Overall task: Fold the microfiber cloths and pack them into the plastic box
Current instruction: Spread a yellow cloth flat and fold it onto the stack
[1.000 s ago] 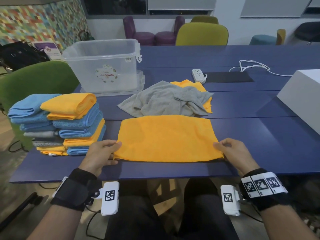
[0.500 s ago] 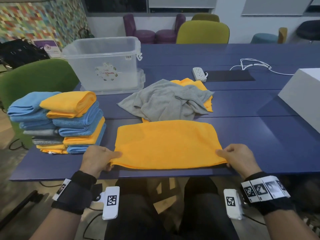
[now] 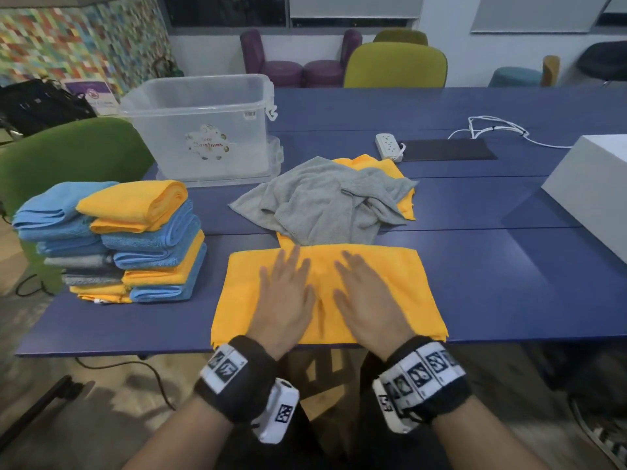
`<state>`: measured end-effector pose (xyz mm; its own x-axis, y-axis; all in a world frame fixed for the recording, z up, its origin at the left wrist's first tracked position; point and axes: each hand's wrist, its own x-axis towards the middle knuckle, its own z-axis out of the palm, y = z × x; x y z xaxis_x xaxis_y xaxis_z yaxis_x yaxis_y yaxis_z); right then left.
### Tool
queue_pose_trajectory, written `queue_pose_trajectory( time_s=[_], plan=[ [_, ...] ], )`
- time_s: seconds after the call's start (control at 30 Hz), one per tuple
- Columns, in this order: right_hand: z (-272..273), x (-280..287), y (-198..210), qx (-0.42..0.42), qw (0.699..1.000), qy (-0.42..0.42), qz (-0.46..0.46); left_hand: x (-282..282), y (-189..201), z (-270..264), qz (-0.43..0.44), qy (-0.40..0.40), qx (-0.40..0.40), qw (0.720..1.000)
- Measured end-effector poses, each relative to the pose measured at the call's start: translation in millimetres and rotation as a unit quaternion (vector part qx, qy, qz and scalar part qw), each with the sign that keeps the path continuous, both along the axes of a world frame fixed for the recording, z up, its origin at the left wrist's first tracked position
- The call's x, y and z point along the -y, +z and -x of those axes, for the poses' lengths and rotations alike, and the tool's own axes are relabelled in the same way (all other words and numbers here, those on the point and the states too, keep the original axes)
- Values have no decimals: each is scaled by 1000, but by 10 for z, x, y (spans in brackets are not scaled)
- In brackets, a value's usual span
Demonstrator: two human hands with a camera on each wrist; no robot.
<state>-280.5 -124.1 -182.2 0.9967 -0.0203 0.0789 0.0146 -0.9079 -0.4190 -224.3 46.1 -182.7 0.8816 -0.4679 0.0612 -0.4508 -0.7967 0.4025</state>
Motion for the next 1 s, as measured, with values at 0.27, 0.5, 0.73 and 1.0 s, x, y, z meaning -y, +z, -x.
queue_pose_trajectory(
  time_s=[0.27, 0.5, 0.73, 1.0],
  plan=[
    [-19, 246, -333, -114, 989, -42, 86, -185, -334, -117, -112, 48, -41, 992],
    [176, 675, -355, -113, 979, -147, 86, -530, -351, -173, -126, 123, -43, 983],
    [364, 402, -197, -71, 989, 59, 118, -584, -276, 221, -122, -123, 25, 985],
    [665, 579, -365, -23, 980, 148, 132, -936, -593, 169, -101, -208, 147, 962]
  ],
)
